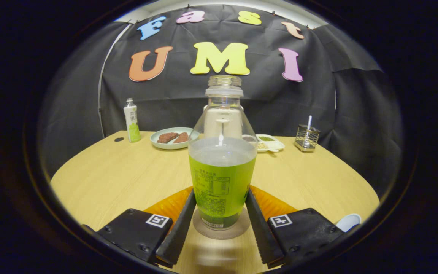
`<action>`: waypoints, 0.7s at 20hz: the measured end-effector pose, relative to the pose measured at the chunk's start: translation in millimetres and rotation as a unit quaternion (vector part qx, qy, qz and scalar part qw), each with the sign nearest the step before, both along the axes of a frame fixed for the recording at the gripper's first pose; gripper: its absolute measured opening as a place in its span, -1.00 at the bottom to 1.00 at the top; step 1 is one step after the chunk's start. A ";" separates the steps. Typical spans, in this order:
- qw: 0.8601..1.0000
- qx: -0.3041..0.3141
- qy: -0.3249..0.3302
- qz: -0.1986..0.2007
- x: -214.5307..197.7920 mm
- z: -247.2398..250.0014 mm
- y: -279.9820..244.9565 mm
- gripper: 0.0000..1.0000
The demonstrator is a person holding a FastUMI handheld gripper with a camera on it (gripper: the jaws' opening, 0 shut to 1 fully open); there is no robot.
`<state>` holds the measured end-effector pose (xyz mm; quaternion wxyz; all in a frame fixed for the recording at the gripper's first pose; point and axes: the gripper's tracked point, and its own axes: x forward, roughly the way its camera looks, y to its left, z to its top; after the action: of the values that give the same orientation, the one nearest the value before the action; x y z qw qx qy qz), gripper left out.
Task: Take the bottle from table, then pour the juice into the cup, finally place the bottle on the coaster
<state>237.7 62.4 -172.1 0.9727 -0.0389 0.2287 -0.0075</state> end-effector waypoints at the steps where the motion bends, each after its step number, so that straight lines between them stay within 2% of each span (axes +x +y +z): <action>1: 1.000 -0.001 0.000 -0.001 0.0 0.3 -0.6 0.67; 3: 1.000 -0.005 0.006 0.001 -0.7 -0.3 -0.9 0.70; 6: 1.000 0.005 0.004 0.014 -0.9 2.1 3.2 0.90; 8: 1.000 0.007 -0.001 0.024 -2.5 6.2 6.2 0.92; 14: 1.000 0.002 -0.020 0.017 -15.4 20.9 -6.2 0.93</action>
<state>222.3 56.2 -151.2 0.9770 -0.0404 0.2090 0.0085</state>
